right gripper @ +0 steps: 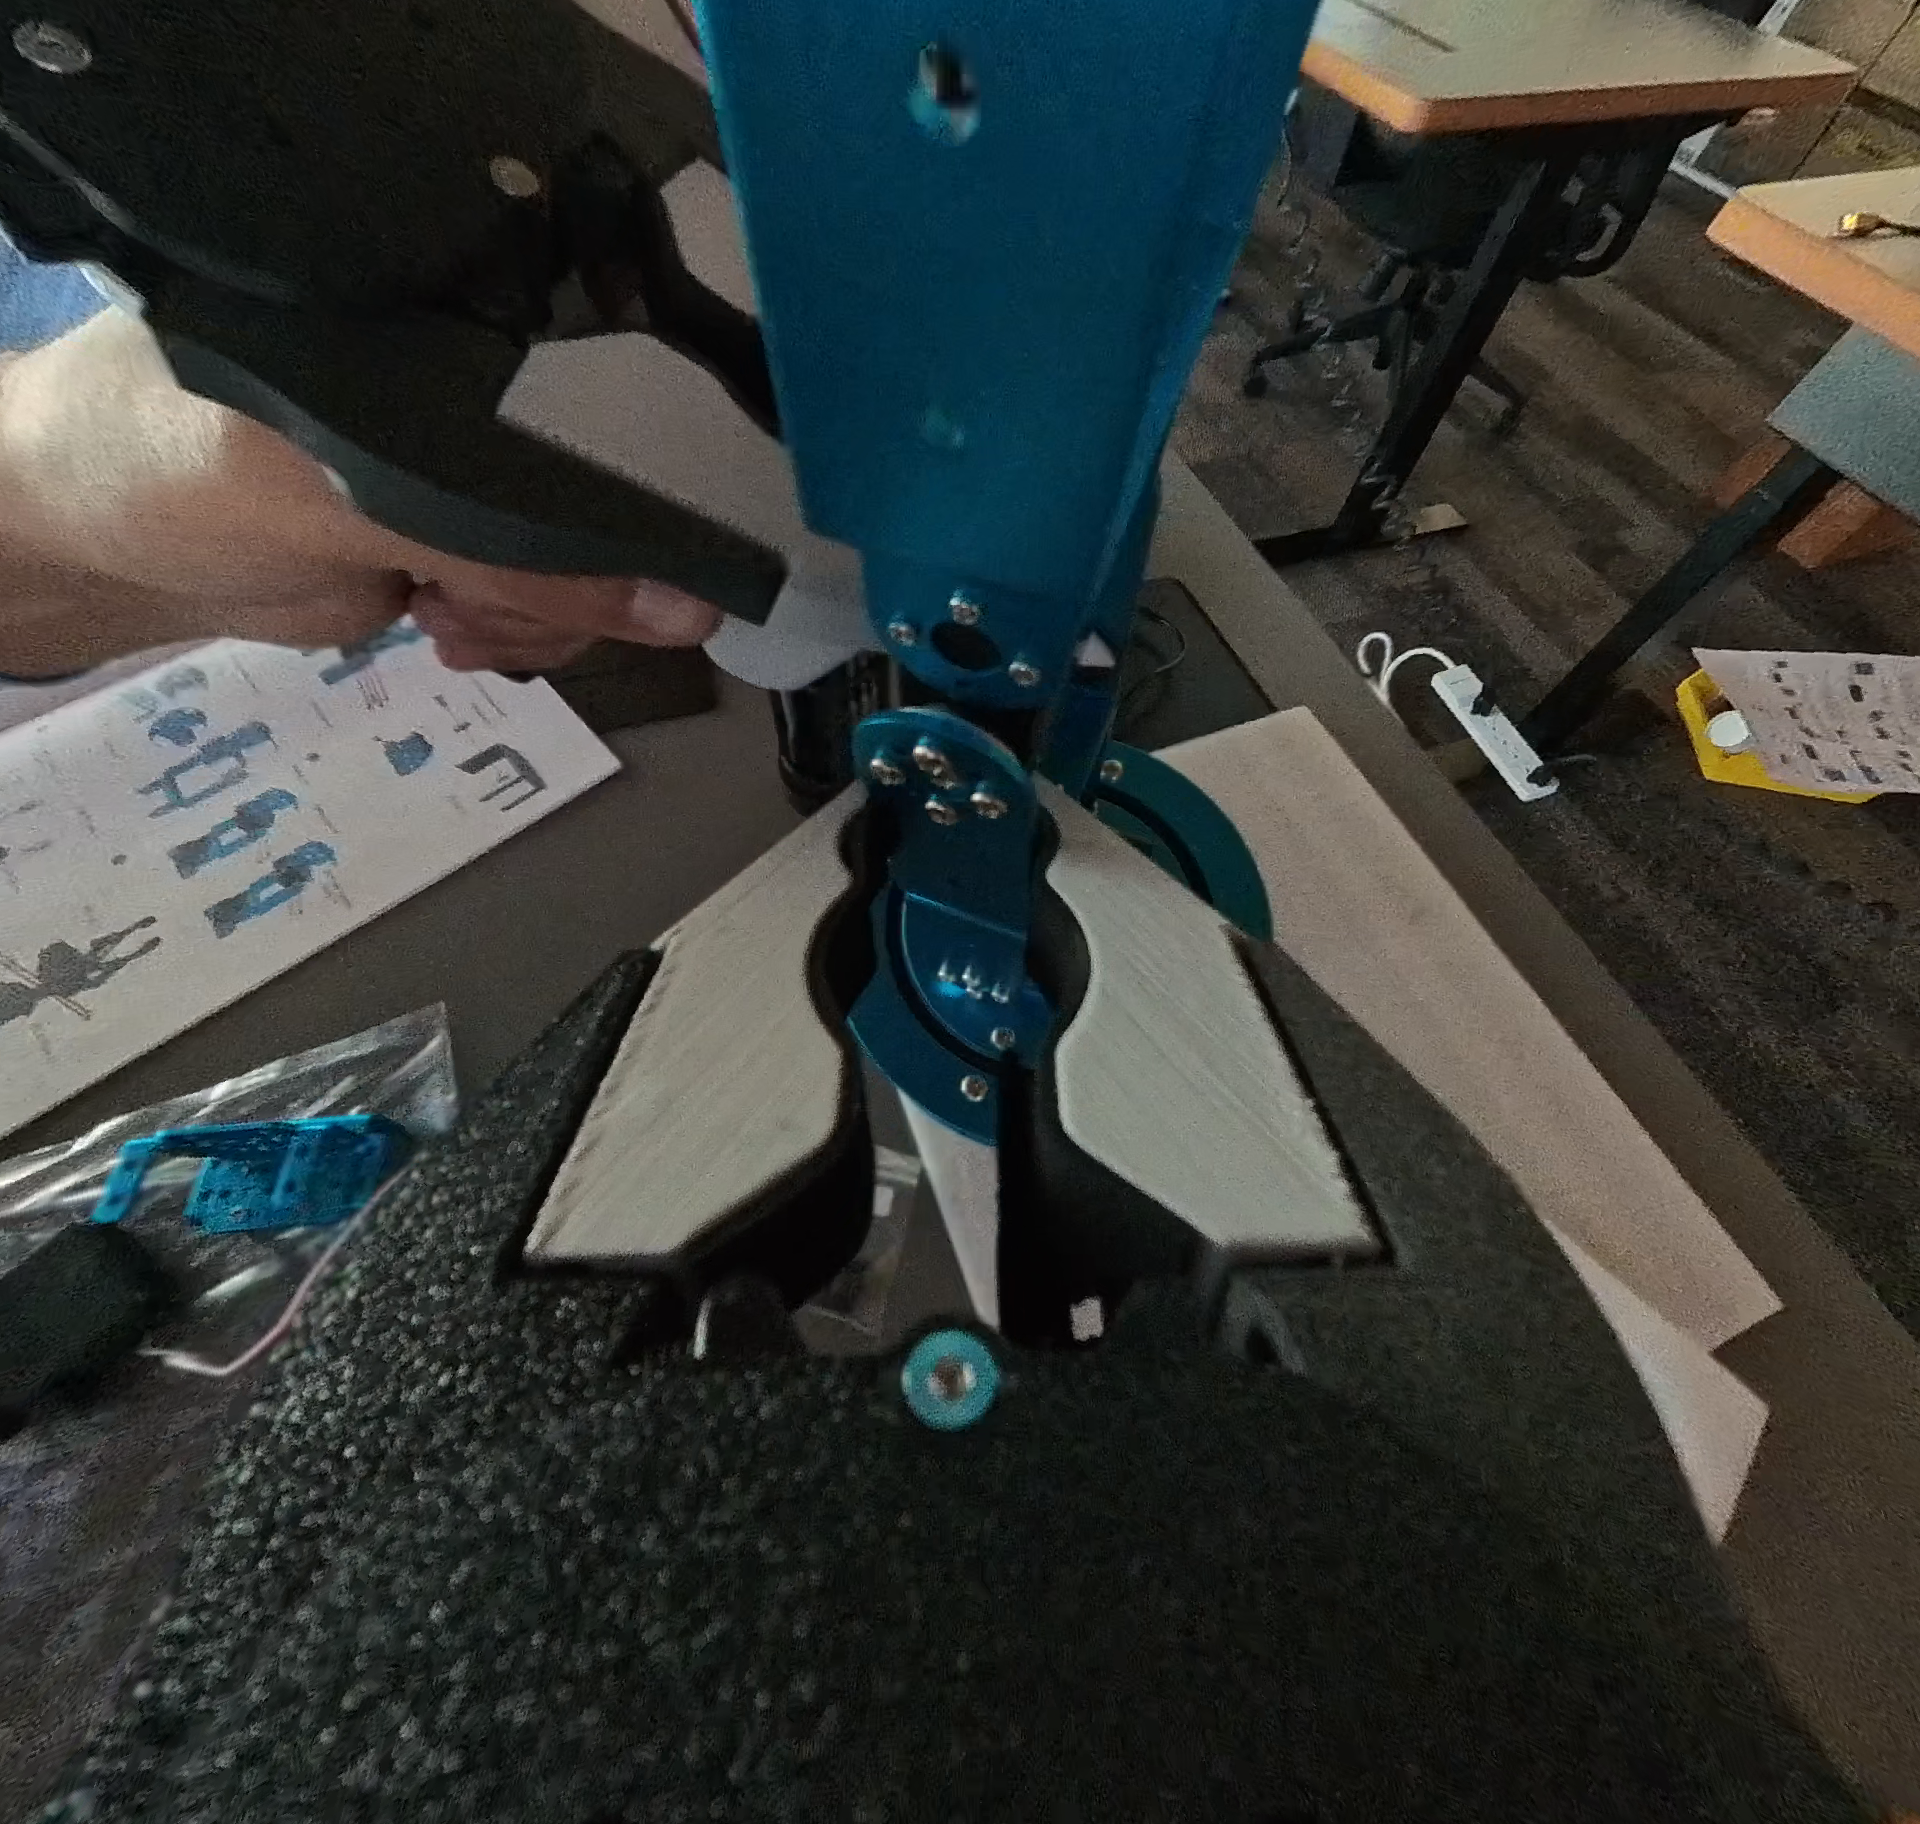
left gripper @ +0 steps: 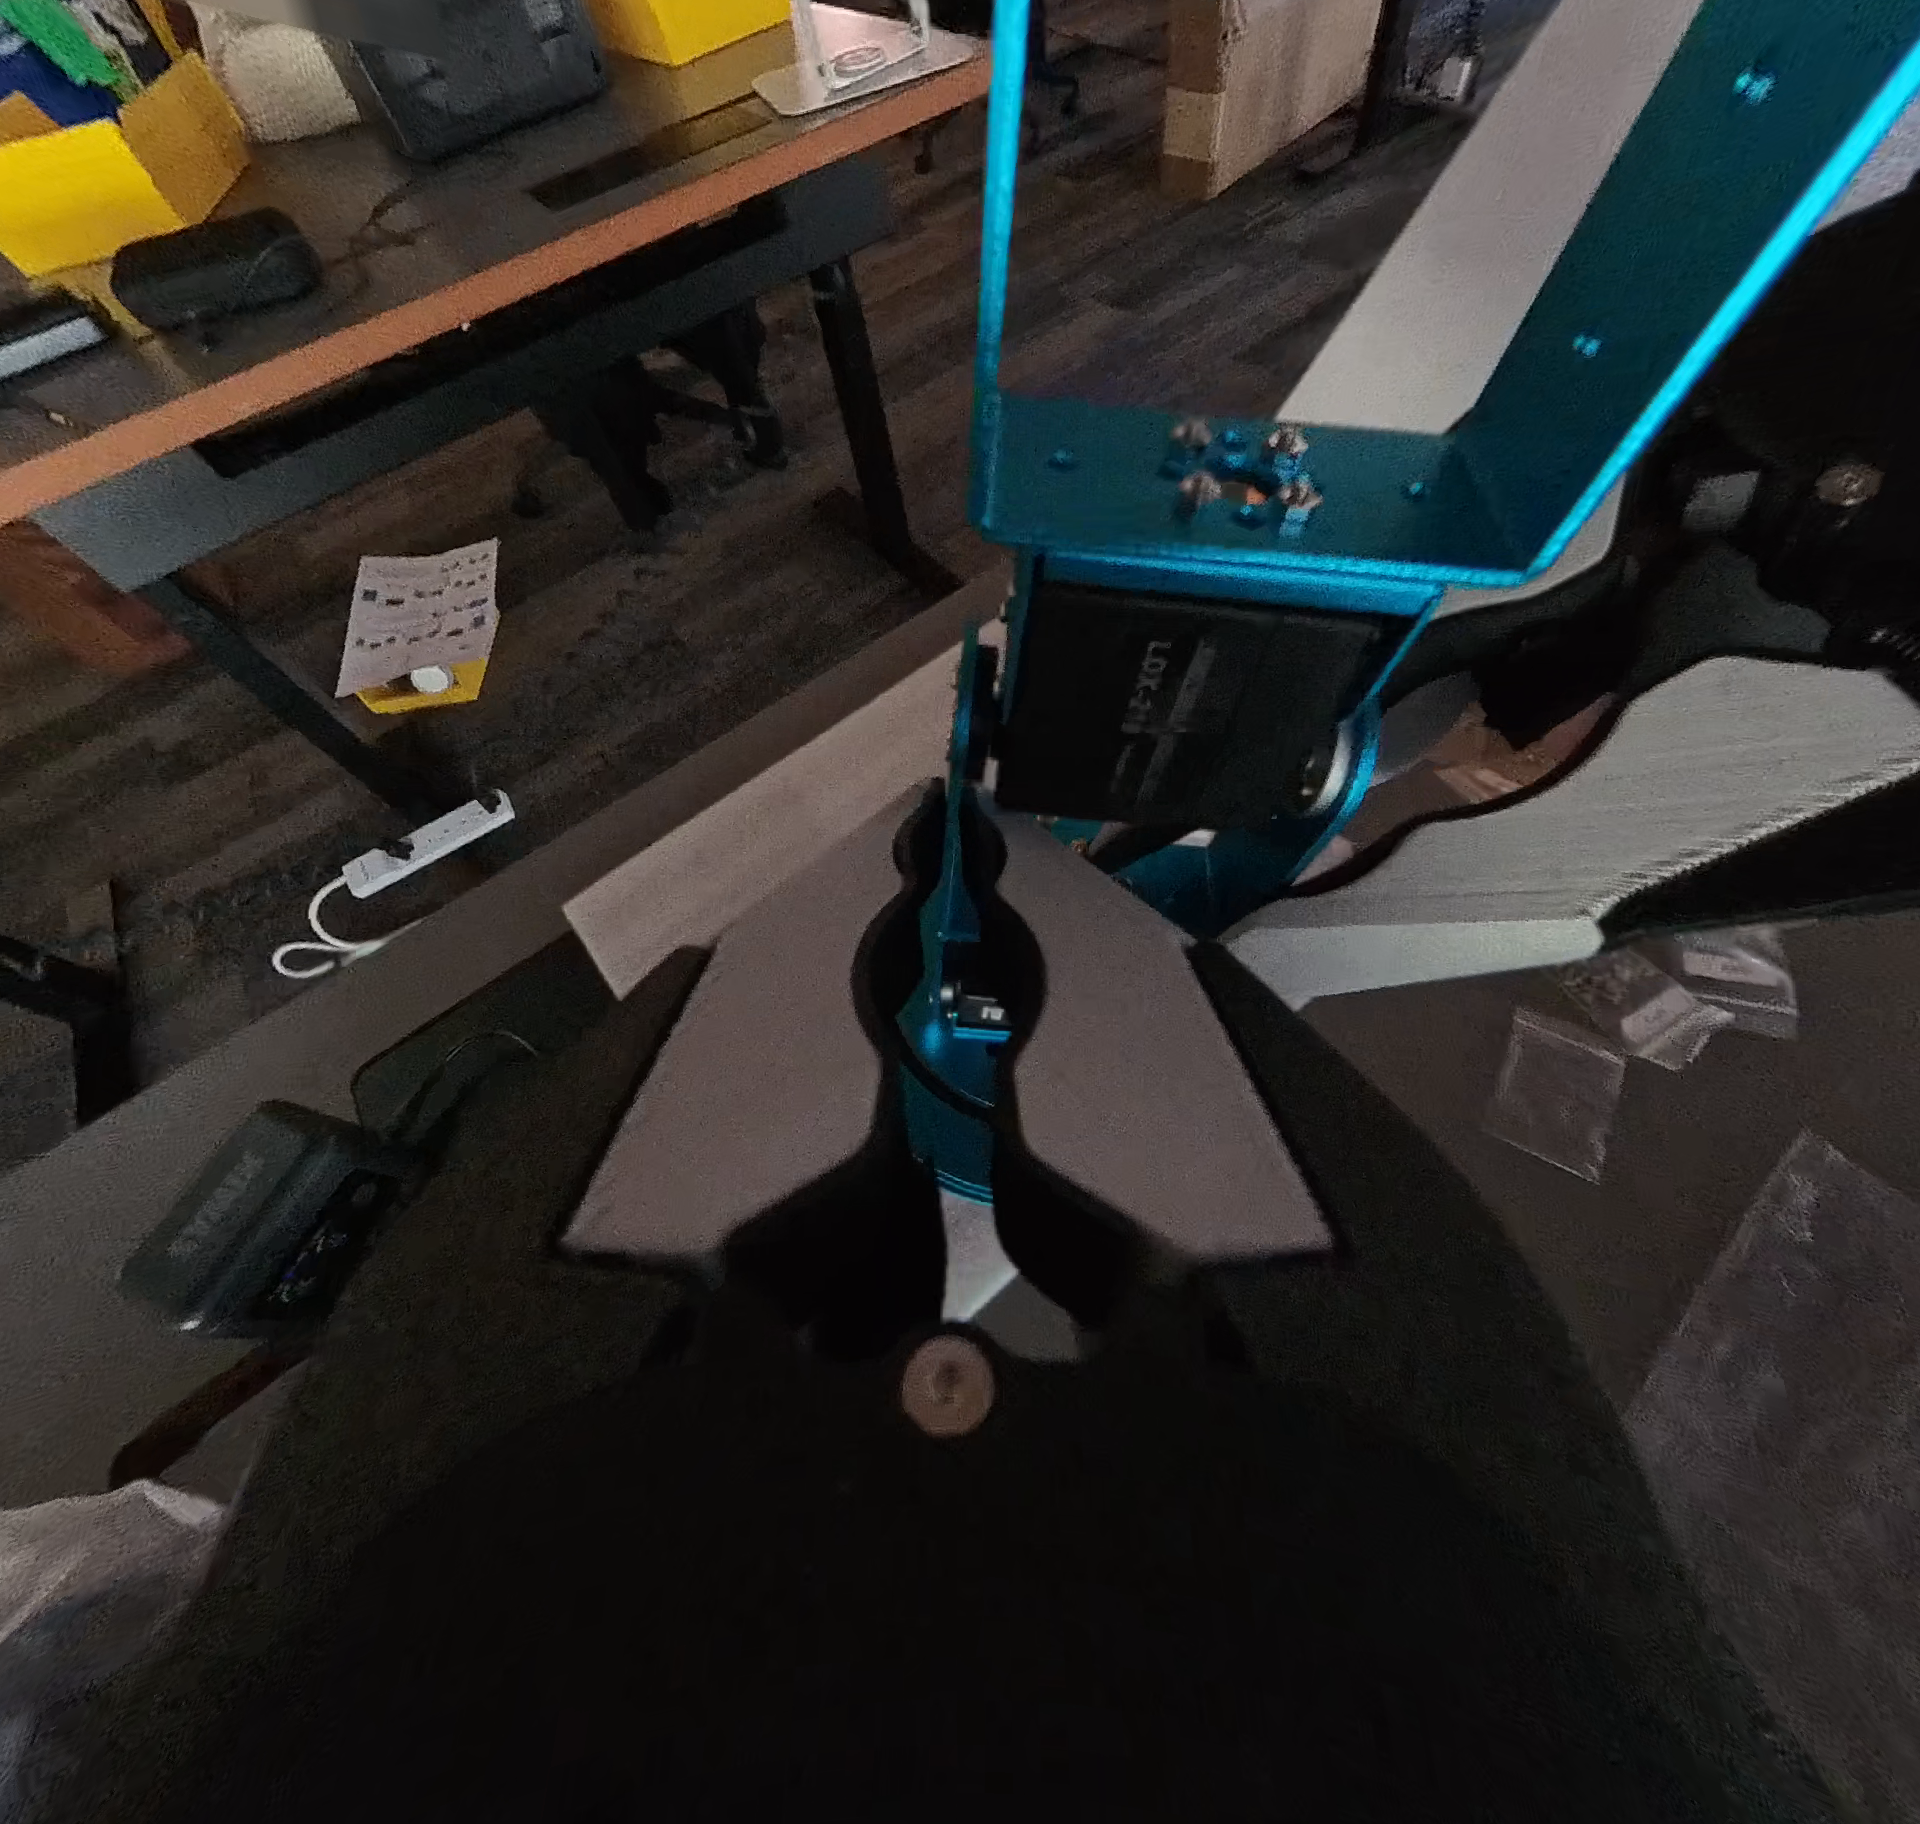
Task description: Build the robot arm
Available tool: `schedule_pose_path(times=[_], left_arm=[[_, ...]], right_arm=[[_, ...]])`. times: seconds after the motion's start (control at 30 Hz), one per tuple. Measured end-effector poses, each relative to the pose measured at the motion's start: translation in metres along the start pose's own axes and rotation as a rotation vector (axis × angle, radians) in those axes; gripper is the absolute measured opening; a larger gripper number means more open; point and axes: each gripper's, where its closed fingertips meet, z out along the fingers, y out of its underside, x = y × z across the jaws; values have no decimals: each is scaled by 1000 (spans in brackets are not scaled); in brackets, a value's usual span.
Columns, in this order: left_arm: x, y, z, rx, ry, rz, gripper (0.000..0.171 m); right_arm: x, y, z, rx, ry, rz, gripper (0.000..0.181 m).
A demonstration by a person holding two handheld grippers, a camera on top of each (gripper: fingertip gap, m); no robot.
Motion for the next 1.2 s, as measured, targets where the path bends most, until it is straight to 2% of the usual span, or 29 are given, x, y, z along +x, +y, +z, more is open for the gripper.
schedule_pose_path(times=[0.1, 0.23, 0.27, 0.37, 0.43, 0.47, 0.5, 0.53, 0.57, 0.67, 0.73, 0.8, 0.83, 0.9, 0.97, 1.1, 1.17, 1.2], left_arm=[[-18, 17, 23, -31, 2, -70, 0], [-23, 47, 45, -57, 7, -110, 2], [-24, 45, 45, -23, 13, -125, 2], [-22, 47, 41, 7, 29, -135, 1], [-26, 52, 35, 14, 4, -130, 2], [-26, 55, 29, 17, 1, -144, 12], [-24, 58, 19, 26, 12, -169, 32], [-20, 59, 3, 47, 27, -197, 39], [-14, 60, -18, 82, 49, -218, 40], [25, 82, -88, 133, 186, -247, 41], [73, 123, -124, 37, 332, -248, 41], [115, 172, -145, -88, 386, -174, 44], [126, 192, -149, -125, 355, -124, 45], [141, 220, -147, -193, 296, -77, 45], [149, 227, -142, -229, 287, -142, 45], [135, 232, -133, -323, 230, -198, 34], [144, 240, -132, -401, 298, -208, 24], [144, 245, -133, -436, 301, -189, 11]], right_arm=[[19, 12, 22, -45, -8, -6, 22], [28, 42, 43, -93, -43, 39, 24], [29, 36, 42, -34, -39, 58, 22], [23, 36, 42, 1, -69, 101, 24], [23, 42, 39, -12, -48, 103, 42], [23, 46, 33, -16, -28, 108, 50], [21, 49, 24, -3, -14, 119, 53], [18, 54, 11, 8, 2, 138, 55], [12, 59, -5, 19, 18, 149, 57], [-42, 78, -51, 68, -59, 169, 50], [-92, 104, -65, 22, -162, 198, 53], [-138, 135, -63, -79, -248, 220, 58], [-155, 148, -58, -126, -267, 236, 62], [-183, 161, -47, -174, -323, 273, 53], [-203, 173, -30, -265, -365, 292, 48], [-217, 183, 4, -358, -402, 367, 41], [-226, 183, 7, -376, -474, 439, 20], [-229, 184, 4, -383, -502, 443, 10]])
